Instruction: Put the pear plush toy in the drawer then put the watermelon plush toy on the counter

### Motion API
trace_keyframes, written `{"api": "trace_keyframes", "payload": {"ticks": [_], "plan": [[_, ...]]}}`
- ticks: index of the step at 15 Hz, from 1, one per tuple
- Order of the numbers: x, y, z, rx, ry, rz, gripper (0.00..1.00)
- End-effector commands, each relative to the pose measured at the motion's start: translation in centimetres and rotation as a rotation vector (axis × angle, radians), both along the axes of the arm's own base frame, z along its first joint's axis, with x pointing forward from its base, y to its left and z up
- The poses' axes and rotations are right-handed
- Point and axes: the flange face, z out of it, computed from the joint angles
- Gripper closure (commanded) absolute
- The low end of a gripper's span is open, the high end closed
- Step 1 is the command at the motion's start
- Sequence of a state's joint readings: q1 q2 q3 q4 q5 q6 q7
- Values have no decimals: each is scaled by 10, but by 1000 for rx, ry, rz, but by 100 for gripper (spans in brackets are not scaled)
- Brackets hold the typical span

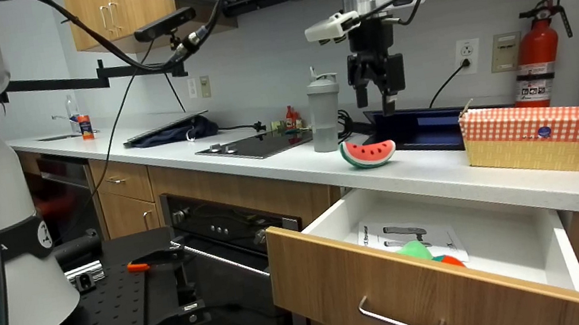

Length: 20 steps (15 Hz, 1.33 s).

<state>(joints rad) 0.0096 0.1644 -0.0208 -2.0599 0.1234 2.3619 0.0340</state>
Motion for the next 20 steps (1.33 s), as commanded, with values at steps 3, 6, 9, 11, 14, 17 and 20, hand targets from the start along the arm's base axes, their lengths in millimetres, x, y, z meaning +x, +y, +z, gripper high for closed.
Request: {"api": "trace_keyframes", "payload": {"ticks": [3, 6, 9, 11, 14, 17, 20], "plan": [[-31, 2, 22, 16, -69, 43, 0], [-22, 2, 18, -5, -48, 37, 0], [-24, 1, 17, -6, -46, 38, 0], [-24, 1, 15, -6, -43, 38, 0], [-24, 1, 15, -6, -42, 38, 0], [-24, 1, 15, -6, -42, 38, 0], [-24, 1, 15, -6, -42, 38, 0]]}}
